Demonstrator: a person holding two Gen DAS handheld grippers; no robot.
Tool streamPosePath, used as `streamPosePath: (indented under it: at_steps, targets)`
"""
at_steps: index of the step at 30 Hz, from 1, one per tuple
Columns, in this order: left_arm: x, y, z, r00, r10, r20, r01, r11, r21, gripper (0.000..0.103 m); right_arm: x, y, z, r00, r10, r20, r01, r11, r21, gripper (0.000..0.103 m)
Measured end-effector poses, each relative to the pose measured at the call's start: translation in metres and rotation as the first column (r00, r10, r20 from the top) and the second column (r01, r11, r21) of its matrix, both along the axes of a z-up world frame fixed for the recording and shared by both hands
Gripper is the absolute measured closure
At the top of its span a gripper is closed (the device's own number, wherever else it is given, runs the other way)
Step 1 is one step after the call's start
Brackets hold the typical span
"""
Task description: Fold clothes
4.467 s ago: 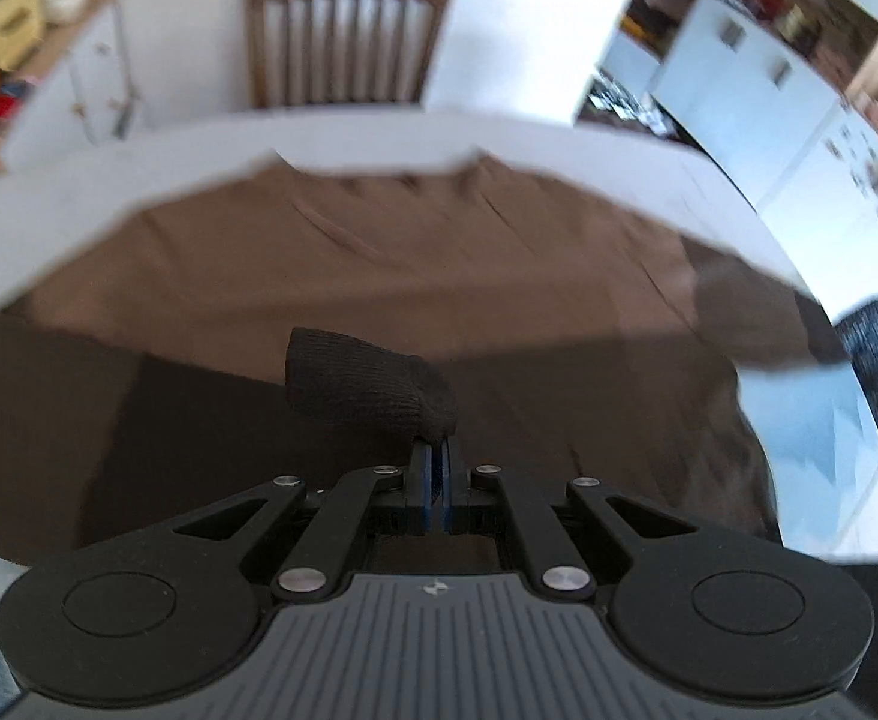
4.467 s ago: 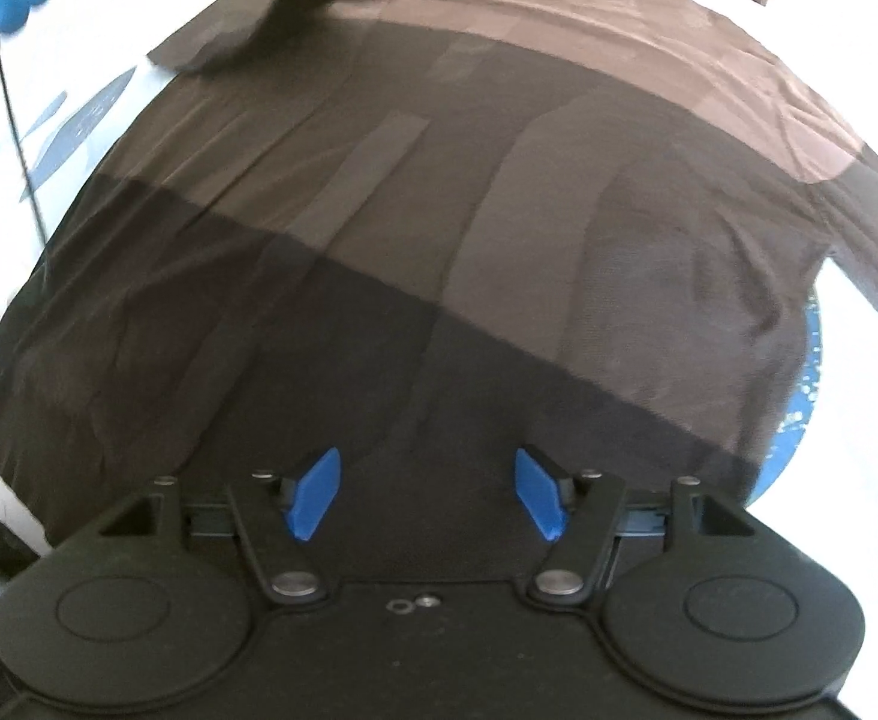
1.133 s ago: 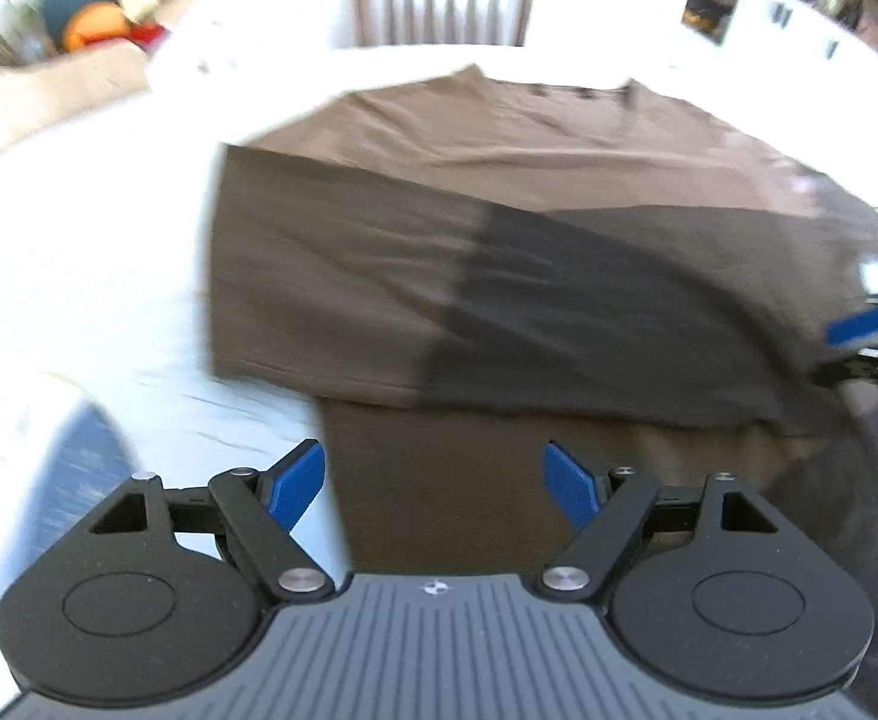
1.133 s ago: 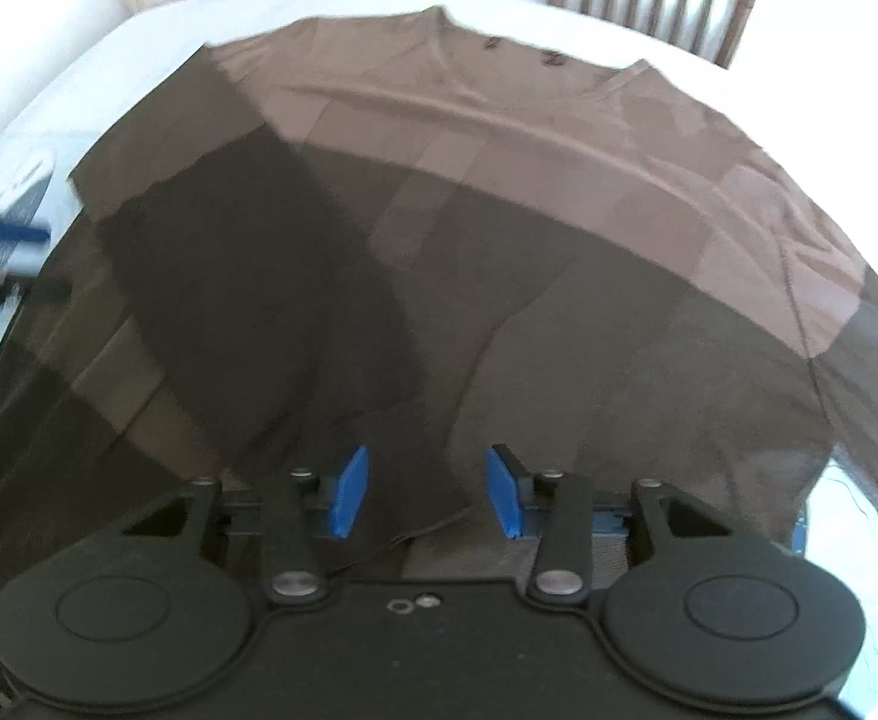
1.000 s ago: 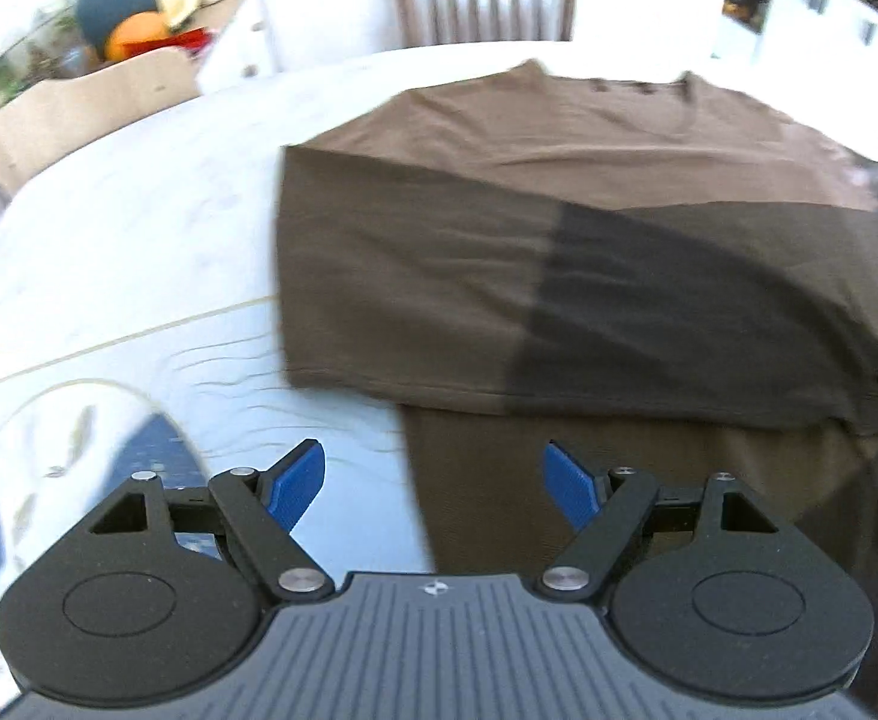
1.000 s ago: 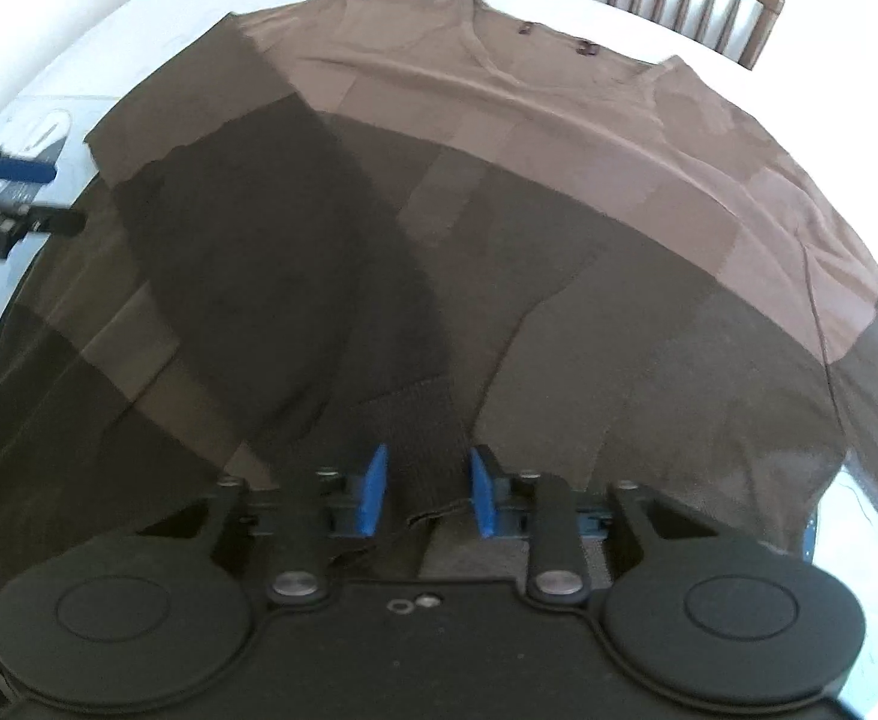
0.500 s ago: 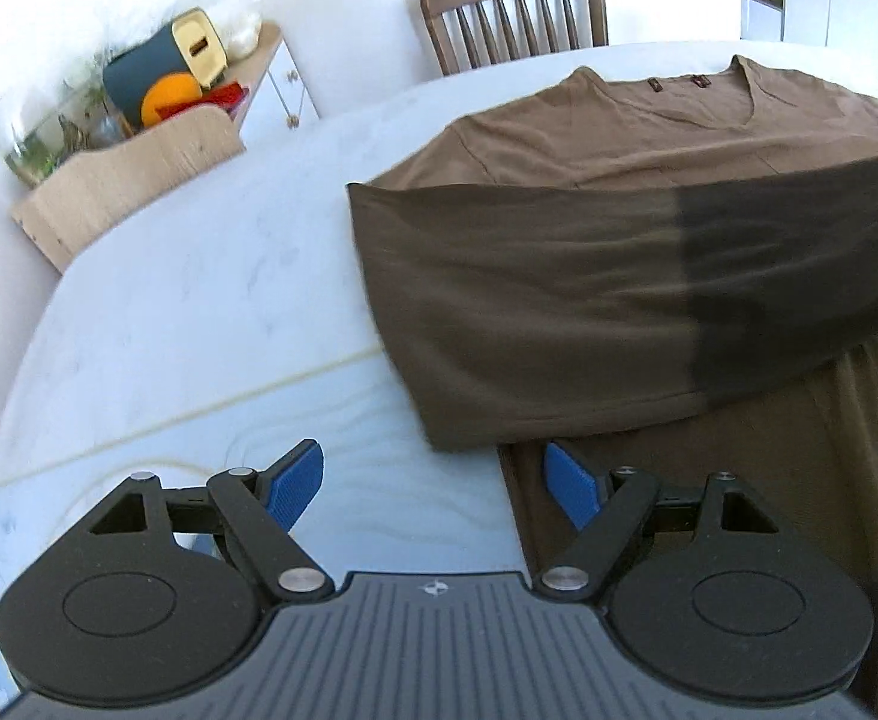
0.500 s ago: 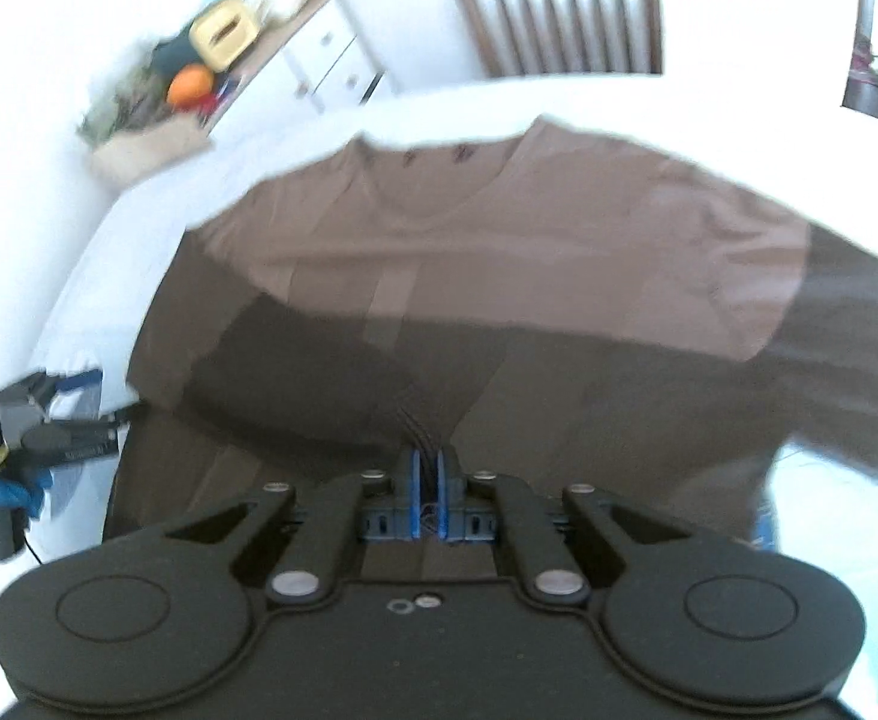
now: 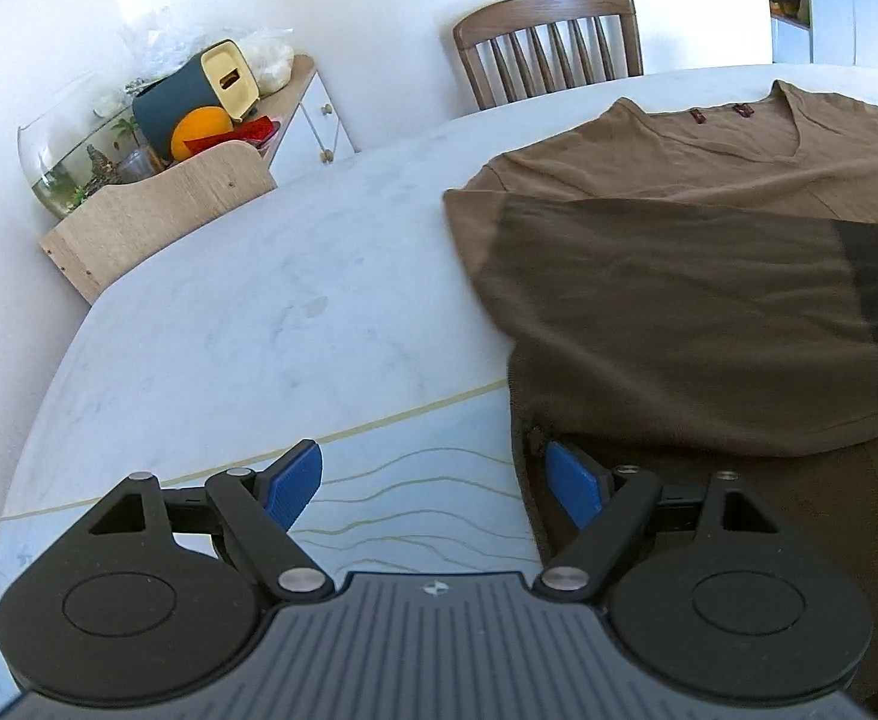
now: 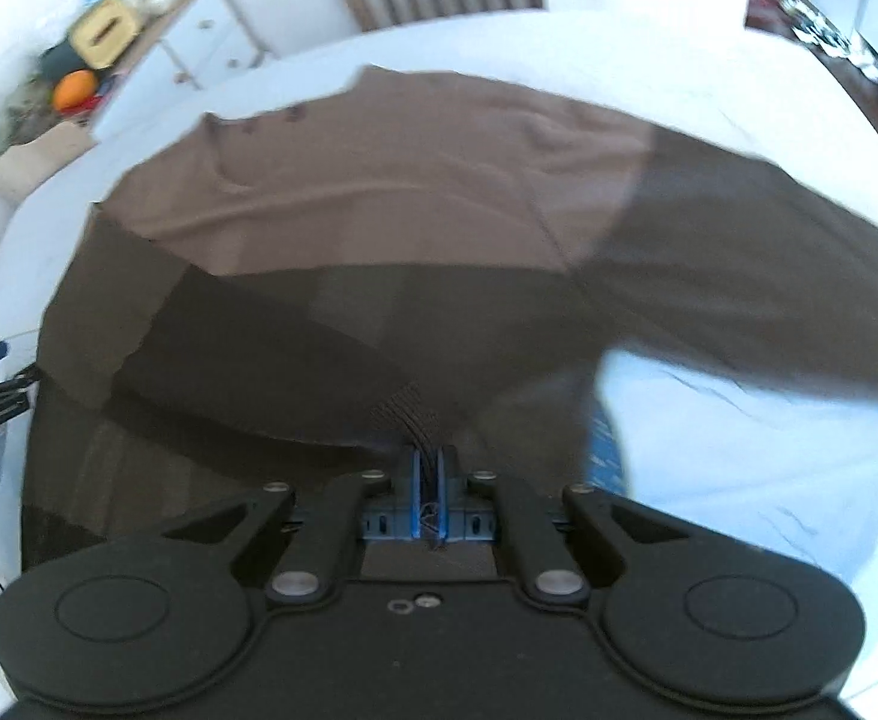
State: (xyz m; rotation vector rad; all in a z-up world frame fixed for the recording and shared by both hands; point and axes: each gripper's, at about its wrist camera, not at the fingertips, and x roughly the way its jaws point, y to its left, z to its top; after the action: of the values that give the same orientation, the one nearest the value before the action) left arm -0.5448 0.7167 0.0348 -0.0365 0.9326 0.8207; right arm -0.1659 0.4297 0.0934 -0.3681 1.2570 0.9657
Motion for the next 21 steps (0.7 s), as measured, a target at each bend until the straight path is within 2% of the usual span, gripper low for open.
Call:
streamPosePath:
  at_steps: [7, 11, 13, 15, 18, 21]
  targets:
    - [-0.003, 0.005, -0.001, 0.999, 0.034, 0.005, -0.034, 0.999, 0.02, 0.02, -0.005, -0.003, -0.015, 1.0, 0.009, -0.003, -0.009, 0.998, -0.056, 0.0]
    - [-0.015, 0.011, -0.002, 0.991, 0.134, 0.025, -0.134, 0.99, 0.037, 0.02, -0.009, 0.0, -0.018, 1.0, 0.019, -0.014, -0.02, 0.998, -0.061, 0.0]
    - [-0.022, 0.017, -0.003, 0.983, 0.18, 0.034, -0.18, 0.983, 0.016, 0.02, -0.012, 0.002, -0.019, 0.999, 0.031, -0.027, -0.032, 0.998, -0.059, 0.0]
    - [-0.025, 0.016, 0.0, 0.986, 0.156, 0.055, -0.156, 0.988, -0.007, 0.02, -0.016, 0.004, -0.019, 0.998, 0.046, -0.039, -0.049, 0.997, -0.055, 0.0]
    - [-0.024, 0.005, 0.006, 0.995, 0.047, 0.086, -0.045, 0.998, -0.035, 0.02, -0.019, 0.008, -0.02, 0.998, 0.056, -0.042, -0.058, 0.997, -0.055, 0.0]
    - [-0.016, -0.006, 0.007, 0.996, -0.021, 0.081, 0.025, 0.999, -0.045, 0.02, -0.02, 0.009, -0.023, 0.997, 0.052, -0.051, -0.055, 0.997, -0.058, 0.0]
